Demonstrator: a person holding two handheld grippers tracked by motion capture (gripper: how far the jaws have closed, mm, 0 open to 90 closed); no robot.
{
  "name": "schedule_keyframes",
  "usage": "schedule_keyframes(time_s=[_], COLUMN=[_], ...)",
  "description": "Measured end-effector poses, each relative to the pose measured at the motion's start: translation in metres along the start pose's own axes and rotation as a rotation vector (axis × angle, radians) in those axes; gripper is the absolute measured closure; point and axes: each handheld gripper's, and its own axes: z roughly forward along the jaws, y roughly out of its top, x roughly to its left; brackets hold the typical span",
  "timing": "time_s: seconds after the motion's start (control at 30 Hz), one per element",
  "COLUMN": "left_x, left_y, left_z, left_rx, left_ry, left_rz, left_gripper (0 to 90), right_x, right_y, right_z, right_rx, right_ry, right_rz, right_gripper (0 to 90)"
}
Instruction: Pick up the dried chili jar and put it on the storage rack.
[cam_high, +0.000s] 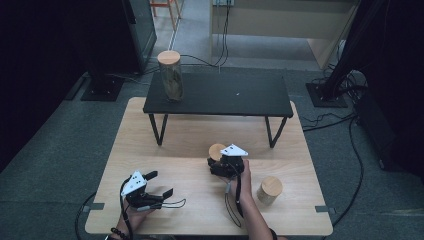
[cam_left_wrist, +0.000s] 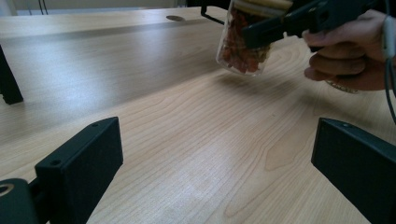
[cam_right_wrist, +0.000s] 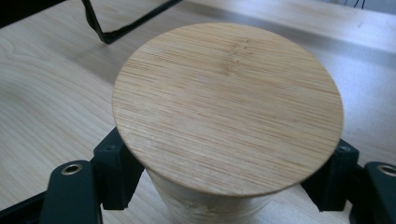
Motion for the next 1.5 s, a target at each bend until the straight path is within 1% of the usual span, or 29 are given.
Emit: schedule_keyframes(time_s=[0.23, 0.33, 0.4, 0.53, 0.93, 1.13, 1.3, 1.5], left_x=[0.0, -0.001, -0.001, -0.001, -0.001, -0.001, -0.001, 0.0], left_y=[0.0, 0.0, 0.0, 0.0, 0.0, 0.0, 0.0, 0.0], left_z=[0.0, 0.0, 0.0, 0.0, 0.0, 0.0, 0.0, 0.0], left_rx=[0.002, 0.002, 0.003, 0.002, 0.002, 0.002, 0.003, 0.003], left_ry=[0.002, 0.003, 0.003, 0.003, 0.003, 0.005, 0.004, 0.003], left_rz=[0.001, 0.001, 0.002, 0.001, 0.001, 0.002, 0.003, 0.0], left_gripper=[2.1, 2.1, 2.1, 2.1, 2.1, 2.1, 2.1, 2.1], right_x=[0.004, 0.004, 0.003, 0.002, -0.001, -0.005, -0.01, -0.015], right_y=[0.016, 0.024, 0.028, 0.037, 0.061, 0.073, 0.083, 0.094], right_z=[-0.017, -0.023, -0.027, -0.035, -0.058, -0.064, -0.068, -0.074], right_rx=[-0.014, -0.014, -0.016, -0.018, -0.04, -0.045, -0.051, -0.054], right_ry=[0.015, 0.026, 0.04, 0.055, 0.074, 0.079, 0.091, 0.089], right_rz=[-0.025, -0.027, -0.02, -0.033, -0.066, -0.081, -0.083, -0.092], right_gripper=[25.8, 25.8, 25.8, 25.8, 25.8, 25.8, 25.8, 25.8])
